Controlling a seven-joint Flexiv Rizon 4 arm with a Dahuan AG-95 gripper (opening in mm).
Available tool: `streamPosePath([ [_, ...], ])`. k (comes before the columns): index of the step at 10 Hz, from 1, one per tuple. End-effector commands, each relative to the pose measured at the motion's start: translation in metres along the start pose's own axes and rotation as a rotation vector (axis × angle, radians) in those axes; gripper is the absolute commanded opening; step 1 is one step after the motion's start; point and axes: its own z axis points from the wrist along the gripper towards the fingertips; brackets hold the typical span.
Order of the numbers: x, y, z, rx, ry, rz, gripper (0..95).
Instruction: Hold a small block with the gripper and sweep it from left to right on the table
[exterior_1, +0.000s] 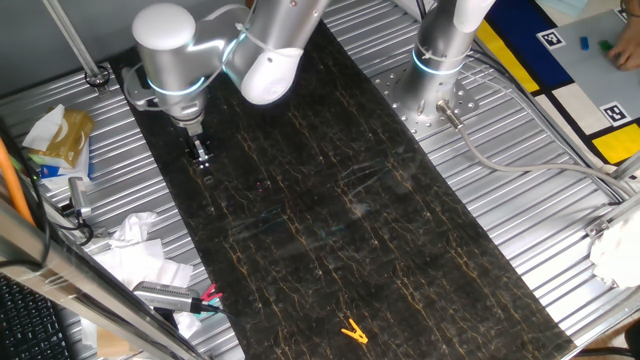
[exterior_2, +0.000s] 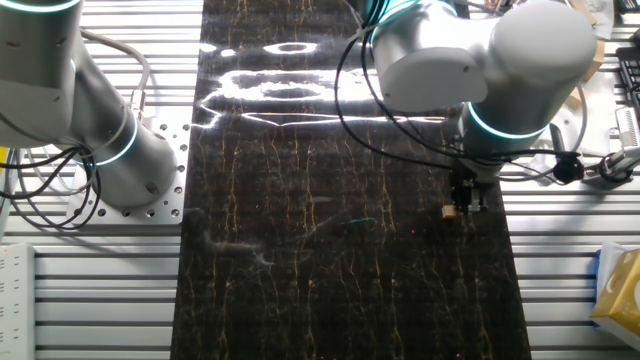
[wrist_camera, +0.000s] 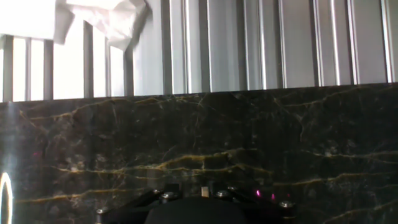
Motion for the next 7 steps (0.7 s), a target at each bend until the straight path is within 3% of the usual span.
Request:
streamPosePath([
  [1,-0.0003,0.0003,-0.0007,-0.002,0.001,0.005,38.0],
  [7,0.0032,-0.0015,0.0019,-0.009,-0.017,-0.020,38.0],
])
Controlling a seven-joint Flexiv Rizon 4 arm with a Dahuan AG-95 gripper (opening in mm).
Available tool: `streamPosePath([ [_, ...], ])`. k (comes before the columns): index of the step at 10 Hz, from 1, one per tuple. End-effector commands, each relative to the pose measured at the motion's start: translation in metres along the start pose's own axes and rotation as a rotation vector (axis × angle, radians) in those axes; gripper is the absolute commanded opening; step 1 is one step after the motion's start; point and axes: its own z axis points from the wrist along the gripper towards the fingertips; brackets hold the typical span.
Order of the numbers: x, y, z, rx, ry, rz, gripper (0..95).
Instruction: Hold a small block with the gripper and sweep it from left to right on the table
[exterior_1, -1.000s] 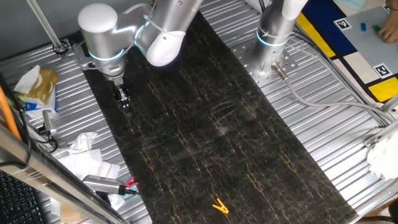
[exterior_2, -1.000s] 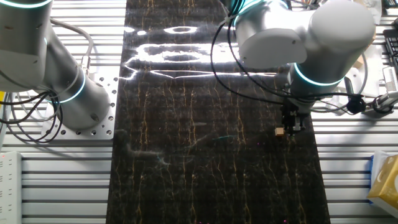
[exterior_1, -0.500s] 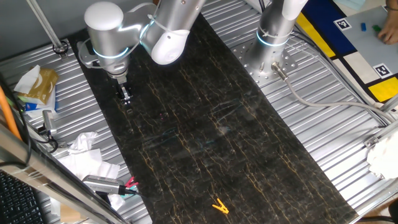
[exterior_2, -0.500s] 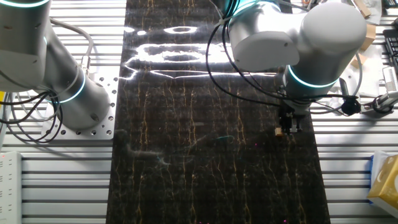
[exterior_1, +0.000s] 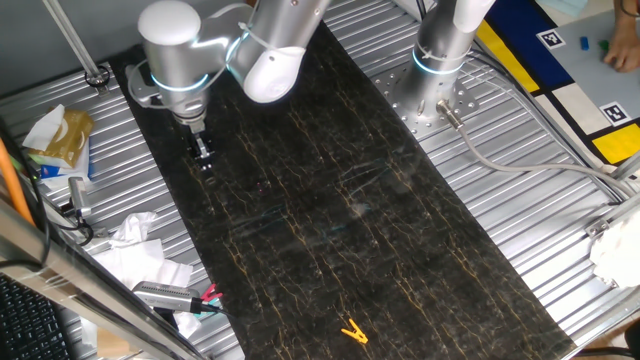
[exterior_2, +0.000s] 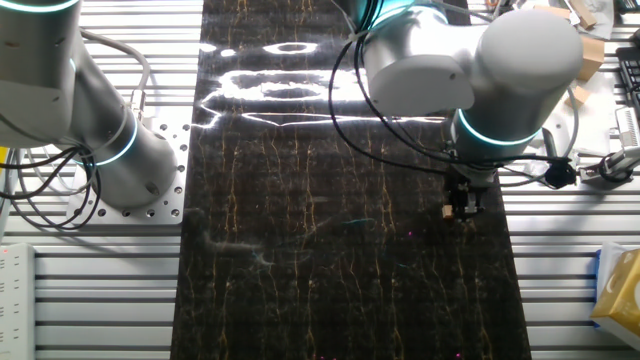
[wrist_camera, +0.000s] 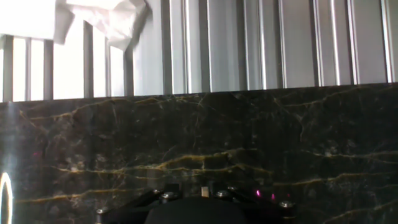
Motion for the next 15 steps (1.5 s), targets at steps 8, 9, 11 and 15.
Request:
streamPosePath([
  [8,0.0026,-0.0013,0.0038,0.029,0.005,-0.028,38.0],
  [9,0.0026,-0.0012,0.0036,0.027,0.004,-0.028,38.0],
  [11,0.0024,-0.0008,0.0038,0.022,0.003,-0.026,38.0],
  [15,0.0025,-0.0001,0.0027,0.024,0.004,-0.023,38.0],
])
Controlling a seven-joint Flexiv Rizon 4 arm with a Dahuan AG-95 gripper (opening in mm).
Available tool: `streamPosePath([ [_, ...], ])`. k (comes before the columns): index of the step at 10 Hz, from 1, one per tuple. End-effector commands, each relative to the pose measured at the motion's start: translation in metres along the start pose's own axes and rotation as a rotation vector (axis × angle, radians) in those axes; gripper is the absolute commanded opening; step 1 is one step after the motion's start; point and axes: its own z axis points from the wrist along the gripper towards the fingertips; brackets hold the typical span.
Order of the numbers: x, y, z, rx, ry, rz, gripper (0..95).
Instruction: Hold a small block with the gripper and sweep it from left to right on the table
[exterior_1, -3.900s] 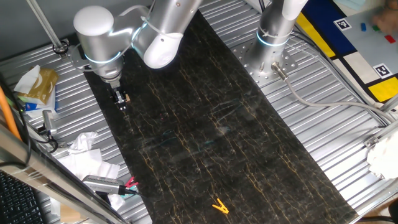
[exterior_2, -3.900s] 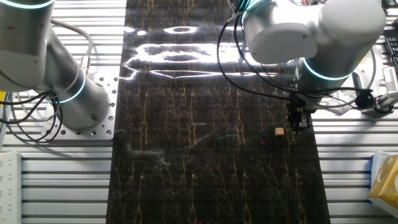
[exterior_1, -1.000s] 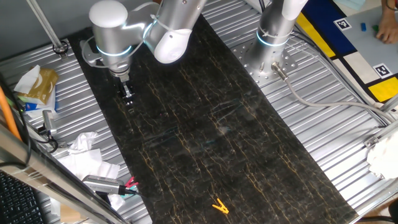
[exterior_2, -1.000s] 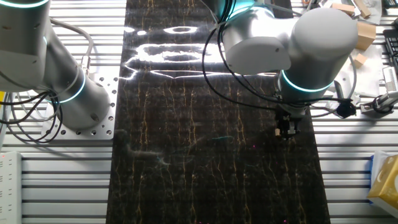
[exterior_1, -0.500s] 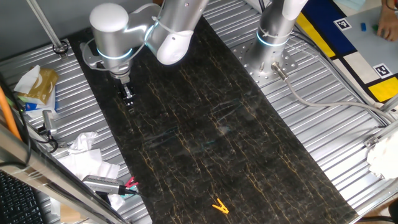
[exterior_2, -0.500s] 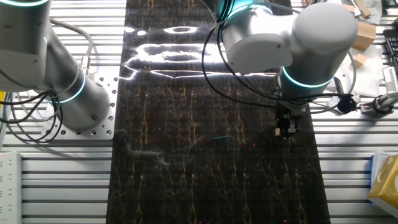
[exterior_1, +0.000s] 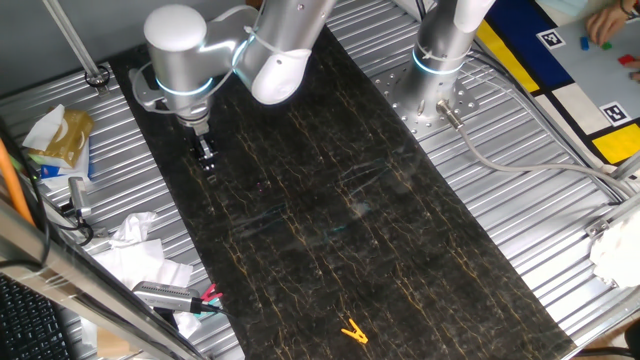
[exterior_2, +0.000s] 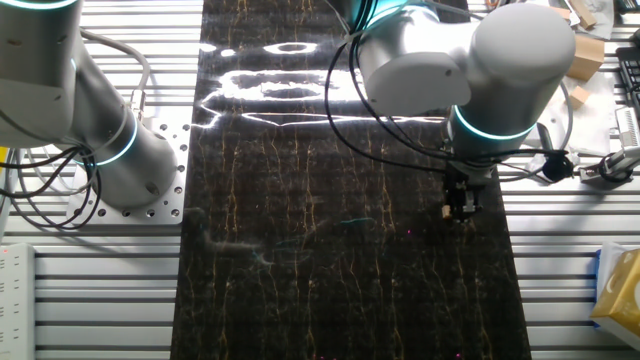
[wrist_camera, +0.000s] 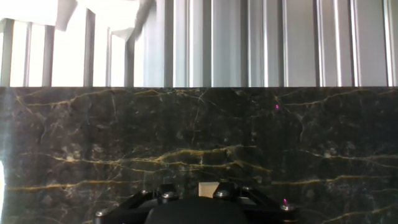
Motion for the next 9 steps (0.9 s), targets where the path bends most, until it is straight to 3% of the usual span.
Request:
streamPosePath([
  [1,0.000,0.001,0.001,-0.002,0.000,0.001,38.0],
  [3,0.000,0.001,0.001,0.003,0.001,0.000,38.0],
  [4,-0.001,0.001,0.003,0.008,0.002,-0.002,19.0],
  [6,0.000,0.000,0.010,0.039,0.019,-0.009,19.0],
  [7,0.001,-0.001,0.018,0.094,0.016,-0.028,19.0],
  [9,0.008,-0.003,0.029,0.085,0.008,-0.027,19.0],
])
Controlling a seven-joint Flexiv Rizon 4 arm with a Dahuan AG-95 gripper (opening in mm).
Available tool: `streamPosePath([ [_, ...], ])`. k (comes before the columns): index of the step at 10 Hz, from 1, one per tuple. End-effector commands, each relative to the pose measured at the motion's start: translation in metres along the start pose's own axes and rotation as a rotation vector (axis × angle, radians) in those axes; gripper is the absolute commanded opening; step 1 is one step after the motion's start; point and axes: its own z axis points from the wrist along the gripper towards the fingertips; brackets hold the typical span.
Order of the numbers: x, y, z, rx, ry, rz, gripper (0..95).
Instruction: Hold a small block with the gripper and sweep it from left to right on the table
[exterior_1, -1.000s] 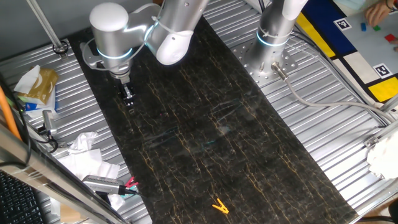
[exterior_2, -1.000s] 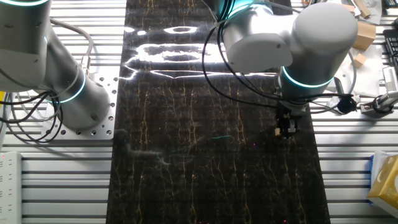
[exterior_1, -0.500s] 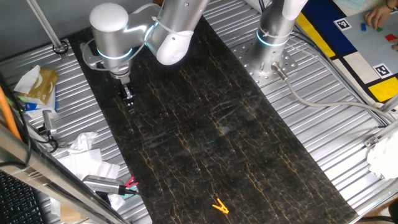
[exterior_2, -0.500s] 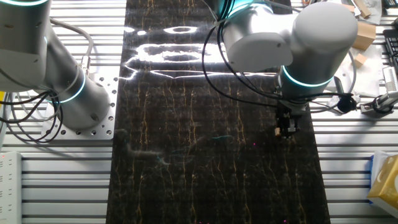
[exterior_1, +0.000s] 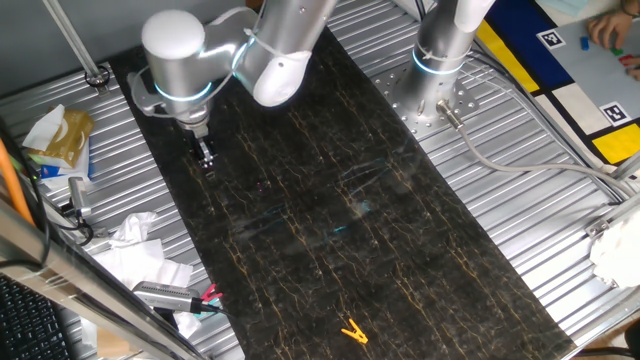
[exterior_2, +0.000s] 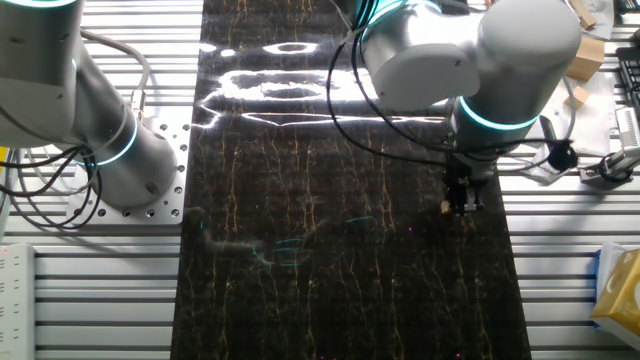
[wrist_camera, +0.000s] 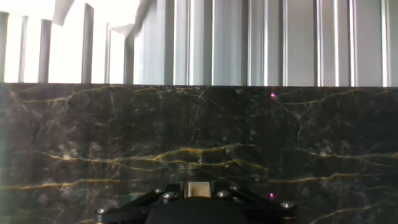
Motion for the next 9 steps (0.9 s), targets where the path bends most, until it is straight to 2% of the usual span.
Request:
streamPosePath([
  [1,0.010,0.000,0.030,0.014,-0.028,-0.006,19.0],
  [2,0.010,0.000,0.028,0.033,-0.037,-0.010,19.0],
  [3,0.009,0.001,0.024,0.036,-0.049,-0.015,19.0],
  [4,0.007,0.002,0.018,-0.004,-0.042,-0.011,19.0],
  [5,0.001,0.004,0.010,-0.076,0.001,0.027,19.0],
  [6,-0.010,0.008,-0.004,-0.063,0.022,0.041,19.0],
  [7,-0.015,0.010,-0.010,-0.068,0.024,0.050,19.0],
  [9,-0.017,0.012,-0.016,-0.070,0.024,0.052,19.0],
])
